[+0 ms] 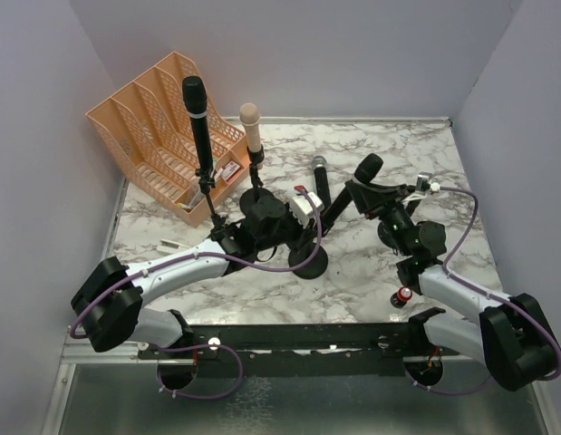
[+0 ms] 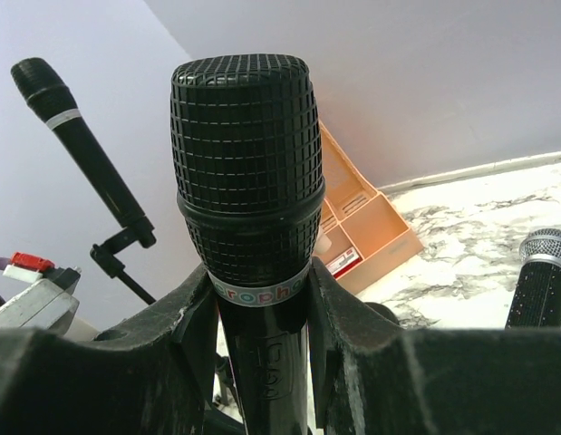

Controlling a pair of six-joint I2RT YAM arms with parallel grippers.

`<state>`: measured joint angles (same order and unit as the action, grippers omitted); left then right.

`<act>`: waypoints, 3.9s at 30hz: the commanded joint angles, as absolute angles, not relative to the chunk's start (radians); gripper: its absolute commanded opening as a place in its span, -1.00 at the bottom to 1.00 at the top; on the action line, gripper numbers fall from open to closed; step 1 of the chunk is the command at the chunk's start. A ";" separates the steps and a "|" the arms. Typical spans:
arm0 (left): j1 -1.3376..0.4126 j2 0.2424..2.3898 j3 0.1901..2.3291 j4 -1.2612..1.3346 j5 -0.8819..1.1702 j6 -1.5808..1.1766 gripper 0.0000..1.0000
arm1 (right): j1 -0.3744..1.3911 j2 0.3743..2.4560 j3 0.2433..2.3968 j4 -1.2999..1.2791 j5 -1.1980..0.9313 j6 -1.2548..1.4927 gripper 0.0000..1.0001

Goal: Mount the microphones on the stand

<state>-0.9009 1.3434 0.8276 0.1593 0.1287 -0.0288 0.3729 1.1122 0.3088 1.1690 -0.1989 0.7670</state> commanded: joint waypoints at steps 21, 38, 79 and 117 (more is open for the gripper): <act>-0.894 1.372 0.814 0.274 0.029 -0.082 -1.00 | 0.520 1.187 0.336 0.455 -0.501 0.618 -0.98; -0.894 1.386 0.831 0.278 0.007 -0.130 -1.00 | 0.601 1.218 0.256 0.580 -0.490 0.675 -0.89; -0.894 1.401 0.818 0.252 -0.043 -0.103 -1.00 | 0.603 1.046 0.529 0.259 -0.214 0.326 -0.66; -0.793 1.549 1.106 0.233 -0.275 -0.051 -1.00 | 0.602 0.569 0.569 0.029 -0.017 0.452 0.53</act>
